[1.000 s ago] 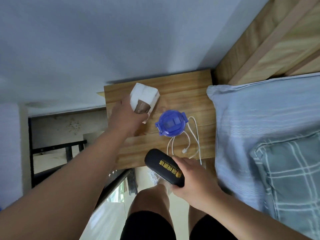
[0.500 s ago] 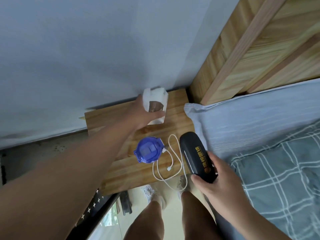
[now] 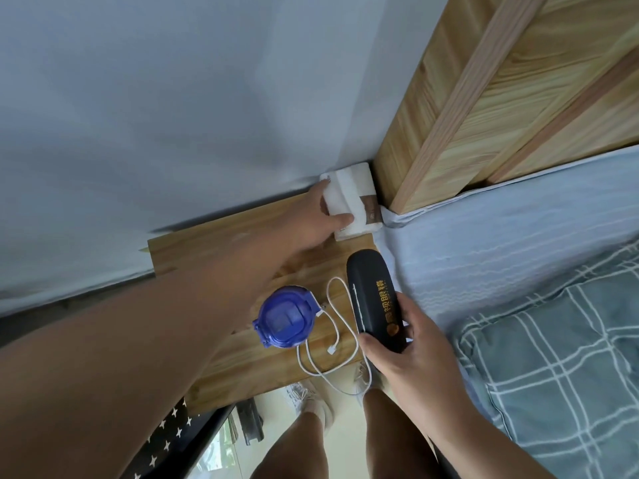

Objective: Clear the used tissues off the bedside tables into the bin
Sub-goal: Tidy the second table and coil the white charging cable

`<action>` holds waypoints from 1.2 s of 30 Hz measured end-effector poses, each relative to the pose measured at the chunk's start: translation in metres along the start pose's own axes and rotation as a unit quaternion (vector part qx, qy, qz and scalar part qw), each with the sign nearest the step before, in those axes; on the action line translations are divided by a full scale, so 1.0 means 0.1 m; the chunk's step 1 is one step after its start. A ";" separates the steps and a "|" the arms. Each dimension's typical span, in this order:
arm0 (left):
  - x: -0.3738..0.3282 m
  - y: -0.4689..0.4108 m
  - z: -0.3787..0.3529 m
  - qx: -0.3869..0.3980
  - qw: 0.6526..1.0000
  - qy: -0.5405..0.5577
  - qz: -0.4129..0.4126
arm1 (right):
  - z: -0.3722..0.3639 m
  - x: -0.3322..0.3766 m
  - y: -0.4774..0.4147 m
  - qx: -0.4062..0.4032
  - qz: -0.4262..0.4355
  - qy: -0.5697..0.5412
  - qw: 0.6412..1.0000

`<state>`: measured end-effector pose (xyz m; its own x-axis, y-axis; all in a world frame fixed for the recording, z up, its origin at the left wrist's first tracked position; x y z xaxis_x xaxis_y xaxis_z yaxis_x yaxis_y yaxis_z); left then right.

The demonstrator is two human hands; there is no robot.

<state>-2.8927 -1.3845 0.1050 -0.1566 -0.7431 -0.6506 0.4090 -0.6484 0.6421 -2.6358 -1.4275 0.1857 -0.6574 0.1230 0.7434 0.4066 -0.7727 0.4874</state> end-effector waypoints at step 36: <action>1.37 1.59 -0.15 -0.125 0.980 0.137 -0.068 | -1.21 0.41 -1.40 0.002 0.173 0.437 0.883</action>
<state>-2.8353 -1.5869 0.1123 0.0094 -0.5579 -0.8298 0.6133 -0.6522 0.4455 -2.7968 -1.3894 0.0926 -0.7311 -0.6486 0.2118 0.6801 -0.6676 0.3030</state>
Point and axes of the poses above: each hand's wrist, its own y-axis away from the middle knuckle, its own z-axis out of the back of the hand, x = y × z, the point moved 2 cm from there along -y, towards the middle knuckle, and after that the axes turned 5 degrees about -x, right-handed, at the moved point
